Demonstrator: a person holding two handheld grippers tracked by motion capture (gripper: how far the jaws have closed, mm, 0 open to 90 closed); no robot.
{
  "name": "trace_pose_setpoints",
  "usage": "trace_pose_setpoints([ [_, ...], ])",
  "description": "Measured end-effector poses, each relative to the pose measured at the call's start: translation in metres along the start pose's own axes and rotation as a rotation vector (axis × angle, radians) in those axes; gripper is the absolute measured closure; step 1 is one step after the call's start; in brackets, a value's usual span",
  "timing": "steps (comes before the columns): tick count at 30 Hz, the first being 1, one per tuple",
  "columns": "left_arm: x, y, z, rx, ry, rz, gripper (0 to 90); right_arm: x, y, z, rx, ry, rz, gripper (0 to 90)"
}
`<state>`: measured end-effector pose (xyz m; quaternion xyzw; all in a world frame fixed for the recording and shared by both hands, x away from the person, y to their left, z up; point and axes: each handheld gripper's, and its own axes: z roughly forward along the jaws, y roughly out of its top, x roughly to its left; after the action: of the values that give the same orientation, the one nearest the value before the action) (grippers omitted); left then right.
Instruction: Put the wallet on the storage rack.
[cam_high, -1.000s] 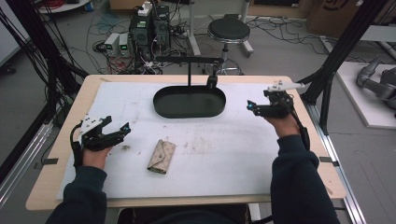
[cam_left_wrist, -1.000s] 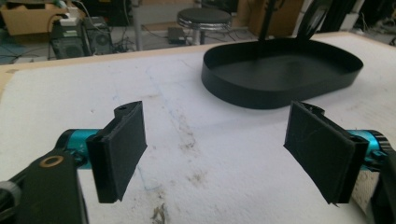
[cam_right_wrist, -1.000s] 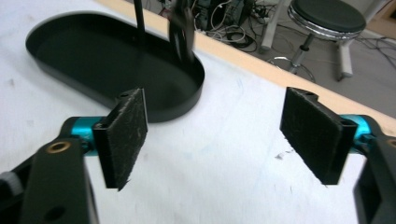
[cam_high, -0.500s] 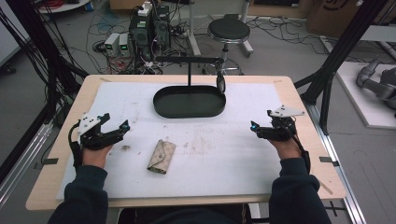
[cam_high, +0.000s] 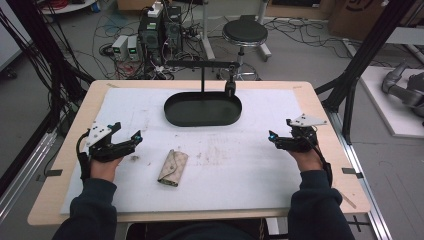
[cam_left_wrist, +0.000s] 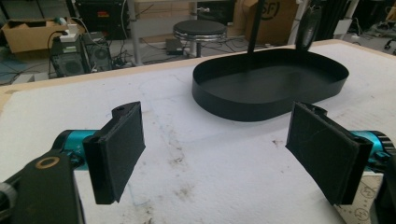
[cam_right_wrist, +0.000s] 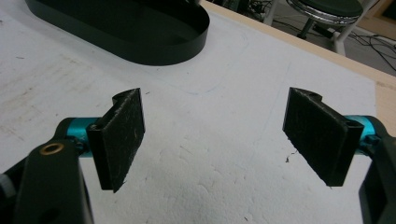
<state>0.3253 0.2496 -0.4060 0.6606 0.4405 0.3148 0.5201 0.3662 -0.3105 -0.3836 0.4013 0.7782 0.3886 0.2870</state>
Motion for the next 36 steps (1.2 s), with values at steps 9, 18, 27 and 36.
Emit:
trace_pose_setpoints([
  [9,-0.004,-0.002,-0.004,0.021,-0.007,-0.013,19.0,0.002,0.001,0.002,-0.005,-0.001,0.000,21.4],
  [18,-0.031,-0.004,0.003,0.079,-0.091,-0.009,19.2,0.005,0.002,0.003,-0.004,0.001,-0.014,21.4],
  [27,-0.070,-0.016,0.025,0.203,-0.210,0.005,19.3,0.006,0.002,0.006,0.006,0.001,-0.016,21.4],
  [36,-0.090,-0.024,0.037,0.302,-0.235,-0.004,19.9,0.006,0.002,0.006,0.011,-0.003,-0.013,21.5],
])
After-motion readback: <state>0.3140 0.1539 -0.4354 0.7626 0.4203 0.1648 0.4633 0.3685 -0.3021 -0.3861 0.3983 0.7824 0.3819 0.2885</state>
